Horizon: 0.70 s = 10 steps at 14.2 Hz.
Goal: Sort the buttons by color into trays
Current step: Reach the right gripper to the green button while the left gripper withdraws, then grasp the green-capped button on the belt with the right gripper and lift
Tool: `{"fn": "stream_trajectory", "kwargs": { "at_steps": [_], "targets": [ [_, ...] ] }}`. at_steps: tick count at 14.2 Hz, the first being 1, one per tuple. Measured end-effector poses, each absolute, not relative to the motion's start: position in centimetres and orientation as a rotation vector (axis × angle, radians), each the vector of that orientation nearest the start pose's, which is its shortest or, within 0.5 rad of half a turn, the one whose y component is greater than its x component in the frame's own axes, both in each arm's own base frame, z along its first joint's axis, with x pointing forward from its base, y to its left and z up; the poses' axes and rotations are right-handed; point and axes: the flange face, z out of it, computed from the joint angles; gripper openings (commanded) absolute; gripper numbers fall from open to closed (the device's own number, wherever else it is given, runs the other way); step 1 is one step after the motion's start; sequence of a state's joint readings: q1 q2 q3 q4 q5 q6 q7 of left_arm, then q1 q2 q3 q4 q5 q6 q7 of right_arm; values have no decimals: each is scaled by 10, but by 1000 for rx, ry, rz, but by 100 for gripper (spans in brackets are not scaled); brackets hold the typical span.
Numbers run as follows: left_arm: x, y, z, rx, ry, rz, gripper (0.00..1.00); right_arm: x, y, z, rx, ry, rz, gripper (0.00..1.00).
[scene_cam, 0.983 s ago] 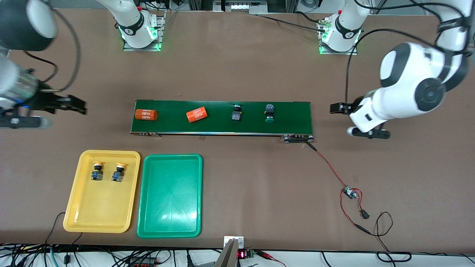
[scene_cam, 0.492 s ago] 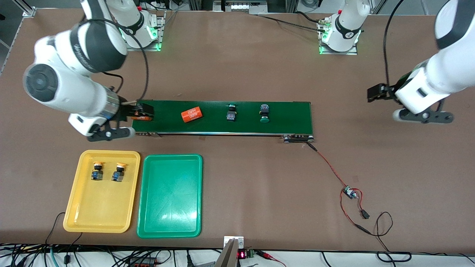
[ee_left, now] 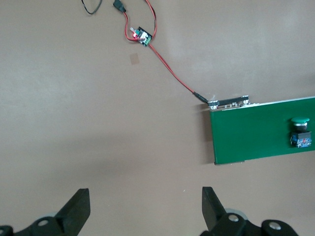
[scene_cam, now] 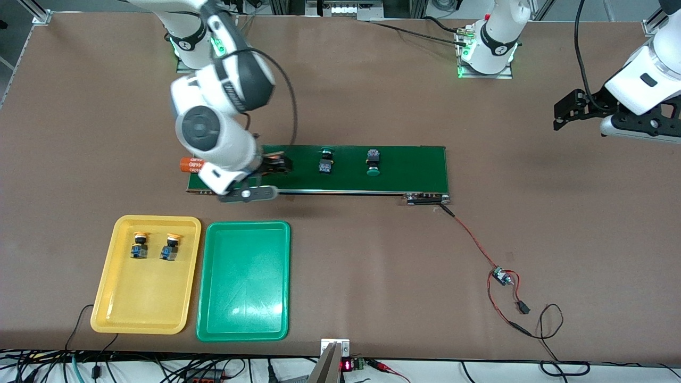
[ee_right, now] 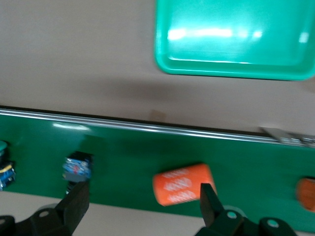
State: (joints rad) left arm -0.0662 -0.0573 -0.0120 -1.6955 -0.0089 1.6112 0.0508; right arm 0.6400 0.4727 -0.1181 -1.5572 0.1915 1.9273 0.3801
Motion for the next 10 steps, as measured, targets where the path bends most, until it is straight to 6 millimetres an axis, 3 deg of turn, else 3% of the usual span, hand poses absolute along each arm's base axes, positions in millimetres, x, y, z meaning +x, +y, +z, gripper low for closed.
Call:
{"fn": "stream_trajectory", "kwargs": {
  "at_steps": [3, 10],
  "targets": [
    [536, -45, 597, -3141, 219, 54, 100, 556, 398, 328, -3095, -44, 210, 100],
    [536, -47, 597, -3141, 228, 54, 100, 531, 433, 281, -3148, 67, 252, 100]
  ]
}}
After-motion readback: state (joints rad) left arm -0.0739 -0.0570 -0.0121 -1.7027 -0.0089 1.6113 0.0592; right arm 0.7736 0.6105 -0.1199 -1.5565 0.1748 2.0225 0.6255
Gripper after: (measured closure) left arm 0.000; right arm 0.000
